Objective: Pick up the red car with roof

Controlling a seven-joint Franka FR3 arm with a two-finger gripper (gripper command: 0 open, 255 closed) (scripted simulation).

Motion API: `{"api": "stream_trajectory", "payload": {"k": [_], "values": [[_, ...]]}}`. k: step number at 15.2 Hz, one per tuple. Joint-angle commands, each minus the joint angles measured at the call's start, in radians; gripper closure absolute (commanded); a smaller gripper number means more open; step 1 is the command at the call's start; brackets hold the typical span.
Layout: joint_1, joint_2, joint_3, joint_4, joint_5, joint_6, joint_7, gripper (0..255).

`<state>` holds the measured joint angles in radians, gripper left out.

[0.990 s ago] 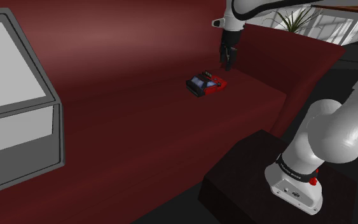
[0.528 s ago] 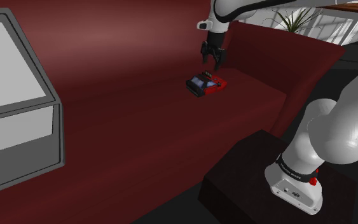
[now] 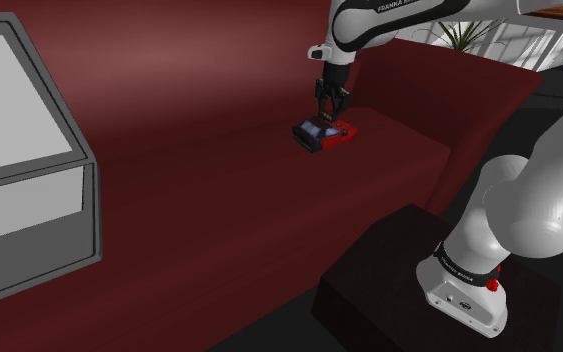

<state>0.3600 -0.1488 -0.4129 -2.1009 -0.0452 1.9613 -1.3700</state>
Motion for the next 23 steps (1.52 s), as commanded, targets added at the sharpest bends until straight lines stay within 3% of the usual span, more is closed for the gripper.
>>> {"api": "stream_trajectory", "payload": {"k": [1, 9, 23], "values": [[0.000, 0.001, 0.000, -0.001, 0.000, 0.002, -0.001, 255], [0.000, 0.000, 0.000, -0.002, 0.000, 0.002, 0.001, 255], [0.004, -0.023, 0.010, 0.165, -0.005, -0.186, 0.008, 255]]}}
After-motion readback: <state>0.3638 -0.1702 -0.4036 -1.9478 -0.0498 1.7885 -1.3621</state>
